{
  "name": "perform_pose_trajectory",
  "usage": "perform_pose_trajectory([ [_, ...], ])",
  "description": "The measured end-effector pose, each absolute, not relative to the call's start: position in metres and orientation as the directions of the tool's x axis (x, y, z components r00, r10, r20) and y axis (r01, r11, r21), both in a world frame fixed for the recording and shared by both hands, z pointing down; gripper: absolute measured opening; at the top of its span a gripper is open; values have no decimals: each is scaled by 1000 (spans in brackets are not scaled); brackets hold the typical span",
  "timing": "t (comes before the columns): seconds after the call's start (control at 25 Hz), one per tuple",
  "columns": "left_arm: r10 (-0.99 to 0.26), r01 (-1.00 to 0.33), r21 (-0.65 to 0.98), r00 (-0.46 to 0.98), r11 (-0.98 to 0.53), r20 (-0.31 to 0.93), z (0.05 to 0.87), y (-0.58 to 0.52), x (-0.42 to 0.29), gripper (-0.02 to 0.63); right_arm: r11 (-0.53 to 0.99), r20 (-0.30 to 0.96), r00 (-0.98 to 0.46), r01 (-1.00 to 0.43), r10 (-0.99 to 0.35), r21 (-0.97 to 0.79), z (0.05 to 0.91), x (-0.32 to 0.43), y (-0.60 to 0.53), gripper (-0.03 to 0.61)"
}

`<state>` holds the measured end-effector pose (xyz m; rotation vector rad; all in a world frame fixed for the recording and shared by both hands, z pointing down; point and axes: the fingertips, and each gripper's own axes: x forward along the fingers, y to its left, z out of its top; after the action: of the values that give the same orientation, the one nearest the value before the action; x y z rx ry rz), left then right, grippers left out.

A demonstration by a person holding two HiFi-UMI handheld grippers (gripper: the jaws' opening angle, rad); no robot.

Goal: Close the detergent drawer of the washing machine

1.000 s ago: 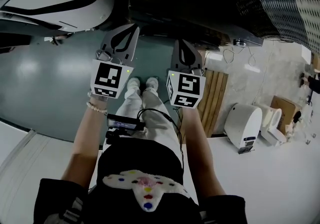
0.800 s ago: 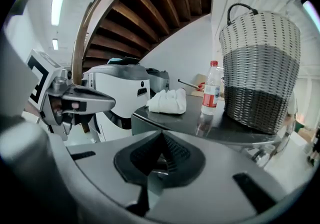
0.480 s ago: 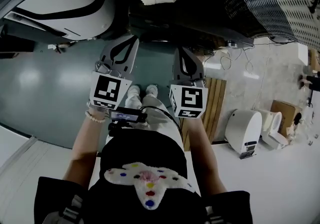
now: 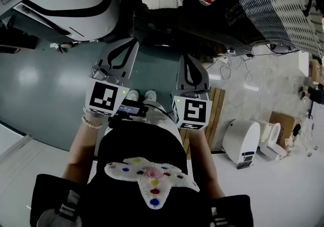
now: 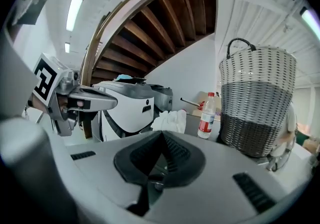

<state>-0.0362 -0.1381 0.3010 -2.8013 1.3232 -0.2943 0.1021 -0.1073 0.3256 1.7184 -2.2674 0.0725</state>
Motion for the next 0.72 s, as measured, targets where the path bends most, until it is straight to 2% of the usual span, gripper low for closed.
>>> perform_pose_trajectory([
  [0.72,-792,-784,-116,598,-609,122,280,-116,-46,11,299,217,-267,-945,-939,130,298,104,-92,5],
])
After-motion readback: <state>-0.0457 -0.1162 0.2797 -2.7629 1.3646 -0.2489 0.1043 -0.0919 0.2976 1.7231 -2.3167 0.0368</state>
